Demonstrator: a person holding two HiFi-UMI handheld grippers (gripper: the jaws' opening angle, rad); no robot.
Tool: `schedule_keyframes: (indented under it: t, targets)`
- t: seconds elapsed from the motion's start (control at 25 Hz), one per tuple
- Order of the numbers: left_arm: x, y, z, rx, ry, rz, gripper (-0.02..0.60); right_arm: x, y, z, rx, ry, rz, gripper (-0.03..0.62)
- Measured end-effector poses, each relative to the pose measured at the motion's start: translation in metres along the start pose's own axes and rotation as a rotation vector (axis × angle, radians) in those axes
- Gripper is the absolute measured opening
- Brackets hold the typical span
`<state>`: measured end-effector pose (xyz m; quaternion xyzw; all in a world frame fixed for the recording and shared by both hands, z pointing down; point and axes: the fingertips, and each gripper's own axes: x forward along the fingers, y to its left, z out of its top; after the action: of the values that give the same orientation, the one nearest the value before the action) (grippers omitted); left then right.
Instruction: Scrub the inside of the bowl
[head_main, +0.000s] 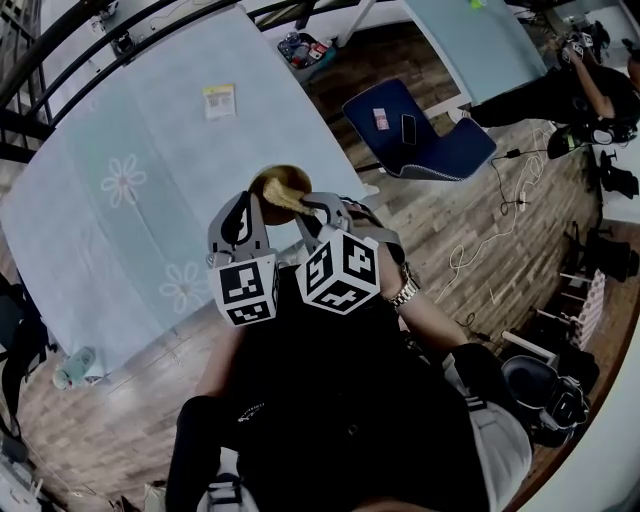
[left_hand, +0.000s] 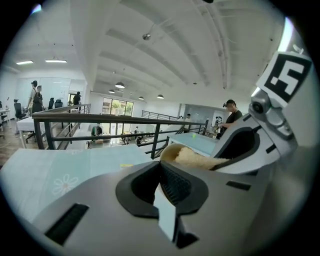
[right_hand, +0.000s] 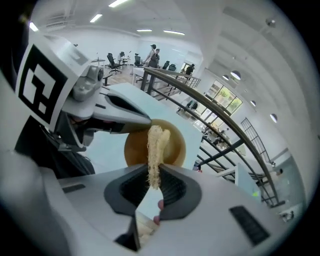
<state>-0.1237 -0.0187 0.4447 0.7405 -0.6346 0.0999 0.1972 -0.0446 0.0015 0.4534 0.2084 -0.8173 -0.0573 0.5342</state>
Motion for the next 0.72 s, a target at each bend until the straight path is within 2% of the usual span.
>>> schedule_keyframes:
  t: [0.12,0.24,0.4,0.56,0.64,0.72]
  targets:
    - [0.0,0.0,-0.002,0.003,0.007,0.005,0.02,0.003,-0.016,0.002,0.031,0.014,-0.071,0.049]
    - [-0.003,-0.003,0.004,0.013,-0.009,-0.001,0.02,0.01,-0.013,0.0,0.028,0.063,-0.076,0.049]
    - [0.001,-0.005,0.0,-0.006,0.006,0.002,0.02,0.021,-0.002,-0.008,-0.008,0.123,-0.013,0.049]
    - [0.003,-0.003,-0.003,-0.006,0.016,0.006,0.02,0.026,0.015,-0.013,-0.017,0.136,0.075,0.049]
    - [0.005,-0.003,-0.004,-0.013,0.015,0.001,0.02,0.027,0.024,-0.012,0.007,0.116,0.118,0.049]
    - [0.008,-0.003,-0.005,-0.037,0.016,-0.009,0.02,0.028,0.031,-0.007,0.076,0.074,0.163,0.049]
